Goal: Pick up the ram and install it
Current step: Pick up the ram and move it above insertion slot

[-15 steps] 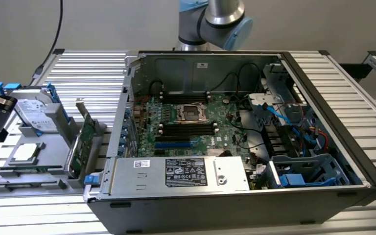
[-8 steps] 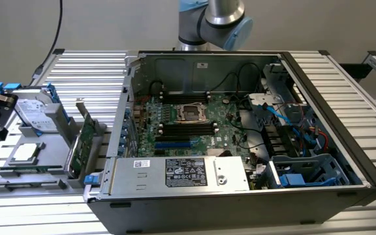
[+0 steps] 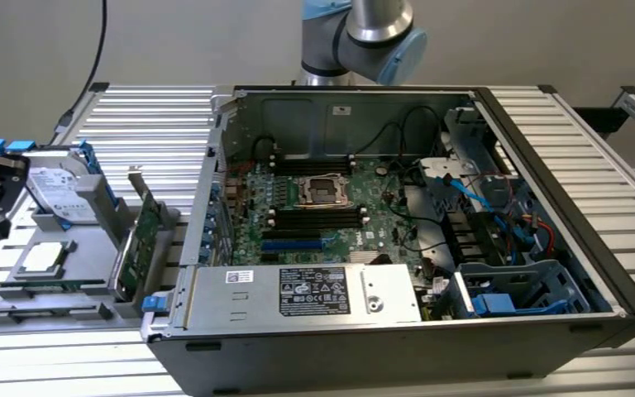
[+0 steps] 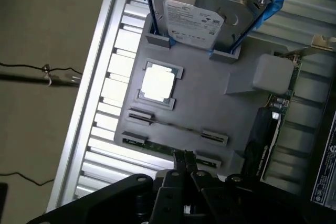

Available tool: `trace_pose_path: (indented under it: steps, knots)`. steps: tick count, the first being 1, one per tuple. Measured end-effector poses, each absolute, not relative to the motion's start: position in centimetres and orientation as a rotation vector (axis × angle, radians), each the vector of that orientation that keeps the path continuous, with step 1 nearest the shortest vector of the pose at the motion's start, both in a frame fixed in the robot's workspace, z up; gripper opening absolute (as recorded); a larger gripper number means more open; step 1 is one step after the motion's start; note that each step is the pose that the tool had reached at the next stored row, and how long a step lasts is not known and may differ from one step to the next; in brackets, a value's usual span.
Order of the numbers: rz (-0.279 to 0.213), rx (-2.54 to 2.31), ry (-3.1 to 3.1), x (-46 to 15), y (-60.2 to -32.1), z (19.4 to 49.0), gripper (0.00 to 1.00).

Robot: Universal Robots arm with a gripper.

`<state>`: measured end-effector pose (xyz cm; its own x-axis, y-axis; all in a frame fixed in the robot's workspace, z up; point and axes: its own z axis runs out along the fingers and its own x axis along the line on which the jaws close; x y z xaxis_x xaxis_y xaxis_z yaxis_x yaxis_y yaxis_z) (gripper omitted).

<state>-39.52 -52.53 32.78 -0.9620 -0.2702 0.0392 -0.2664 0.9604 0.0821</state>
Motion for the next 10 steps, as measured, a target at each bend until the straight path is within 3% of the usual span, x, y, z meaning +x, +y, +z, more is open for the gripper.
trace_pose_path:
  steps: [10]
  knots:
    - [-0.11, 0.695, -3.003, -39.52, -52.53, 32.6, 0.11]
